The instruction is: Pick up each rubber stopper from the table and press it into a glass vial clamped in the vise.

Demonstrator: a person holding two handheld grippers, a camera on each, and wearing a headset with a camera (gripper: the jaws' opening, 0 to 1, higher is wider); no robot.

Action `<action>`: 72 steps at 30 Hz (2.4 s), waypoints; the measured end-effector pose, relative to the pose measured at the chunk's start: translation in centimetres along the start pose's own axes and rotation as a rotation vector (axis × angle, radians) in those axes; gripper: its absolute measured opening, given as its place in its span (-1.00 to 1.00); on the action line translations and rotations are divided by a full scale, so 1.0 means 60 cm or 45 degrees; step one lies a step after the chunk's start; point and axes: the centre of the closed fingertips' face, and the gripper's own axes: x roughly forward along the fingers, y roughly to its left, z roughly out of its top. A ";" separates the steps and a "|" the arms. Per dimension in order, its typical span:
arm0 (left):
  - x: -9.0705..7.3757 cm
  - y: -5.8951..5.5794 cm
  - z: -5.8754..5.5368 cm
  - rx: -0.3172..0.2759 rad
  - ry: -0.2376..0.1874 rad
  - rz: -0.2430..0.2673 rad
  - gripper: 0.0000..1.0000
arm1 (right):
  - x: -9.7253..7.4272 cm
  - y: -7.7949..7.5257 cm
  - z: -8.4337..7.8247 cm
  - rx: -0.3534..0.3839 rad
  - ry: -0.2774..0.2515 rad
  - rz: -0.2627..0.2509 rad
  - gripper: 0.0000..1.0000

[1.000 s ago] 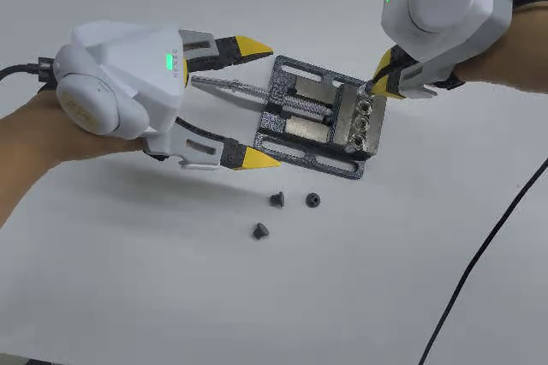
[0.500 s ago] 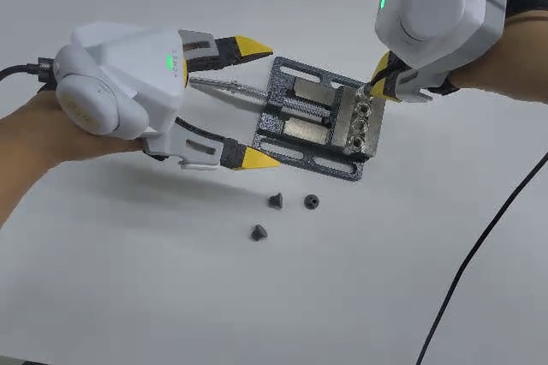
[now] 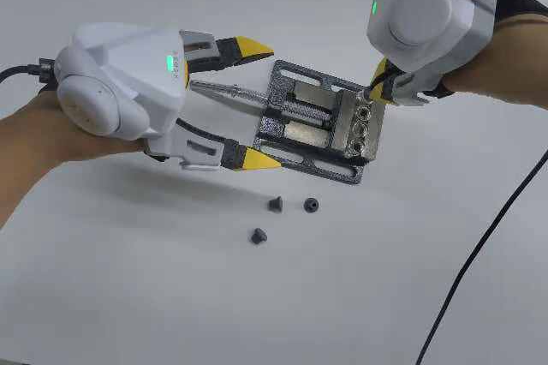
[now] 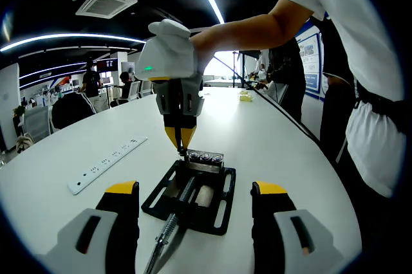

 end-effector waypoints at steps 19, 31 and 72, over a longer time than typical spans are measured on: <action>0.013 0.001 -0.001 -0.003 -0.003 -0.023 0.39 | 0.000 0.003 0.002 0.003 -0.014 -0.037 -0.93; 0.006 -0.003 0.008 0.011 0.001 -0.015 0.38 | -0.002 0.005 0.002 0.013 0.008 -0.032 -0.94; -0.029 -0.032 0.033 0.042 0.056 0.031 0.39 | -0.008 0.008 -0.007 0.209 -0.286 -0.125 -0.91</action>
